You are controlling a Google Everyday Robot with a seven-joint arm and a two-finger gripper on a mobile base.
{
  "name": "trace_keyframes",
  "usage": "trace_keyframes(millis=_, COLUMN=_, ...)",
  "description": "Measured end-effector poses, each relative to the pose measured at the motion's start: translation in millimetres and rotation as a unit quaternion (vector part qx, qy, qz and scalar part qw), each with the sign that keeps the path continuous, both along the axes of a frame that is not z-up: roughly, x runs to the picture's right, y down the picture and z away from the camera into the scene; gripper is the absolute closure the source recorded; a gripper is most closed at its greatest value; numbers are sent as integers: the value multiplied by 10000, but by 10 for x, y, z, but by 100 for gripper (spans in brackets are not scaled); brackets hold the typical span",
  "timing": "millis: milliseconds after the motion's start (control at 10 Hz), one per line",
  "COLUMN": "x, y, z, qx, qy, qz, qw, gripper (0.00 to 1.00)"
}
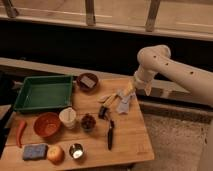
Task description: Place apple in table surface
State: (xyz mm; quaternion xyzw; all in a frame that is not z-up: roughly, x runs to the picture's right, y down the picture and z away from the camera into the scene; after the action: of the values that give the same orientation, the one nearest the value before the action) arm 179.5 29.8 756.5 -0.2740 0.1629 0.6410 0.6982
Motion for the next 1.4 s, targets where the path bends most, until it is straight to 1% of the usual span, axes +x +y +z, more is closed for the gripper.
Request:
trace_keyframes(millis=200, x=-72, y=-70, z=-47, qx=129, qy=-74, qz=-69, qw=9999, gripper=22)
trace_keyframes(millis=300, x=-139, y=-100, z=-60, qx=164, qy=-131, qz=-114, qw=9997, gripper=22)
trace_keyframes(millis=400, x=-262, y=-153, z=-90, qx=216, qy=-269, qz=-191, qw=9992, gripper=22)
trace_keyframes(millis=600, x=-410, y=-208, z=-158, qx=279, qy=-479, qz=-305, qw=9980, gripper=22)
trace_keyframes(millis=700, x=-549, y=-236, z=-213, qx=325, qy=-643, qz=-421, qw=9965, gripper=22)
trace_keyframes(millis=800, x=-764, y=-266, z=-298, qx=396, qy=-855, qz=-584, qw=9938, gripper=22)
trace_keyframes(millis=1000, x=-1189, y=-240, z=-484, qx=514, qy=-1260, qz=-932, qw=9863, gripper=22)
trace_keyframes(millis=1100, x=-1470, y=-182, z=-620, qx=580, qy=-1521, qz=-1193, qw=9794, gripper=22)
trace_keyframes(millis=1200, x=-1749, y=-124, z=-741, qx=631, qy=-1772, qz=-1428, qw=9717, gripper=22)
trace_keyframes(millis=1300, x=-1969, y=-71, z=-838, qx=665, qy=-1975, qz=-1615, qw=9646, gripper=22)
trace_keyframes(millis=1400, x=-2245, y=21, z=-983, qx=706, qy=-2249, qz=-1851, qw=9540, gripper=22)
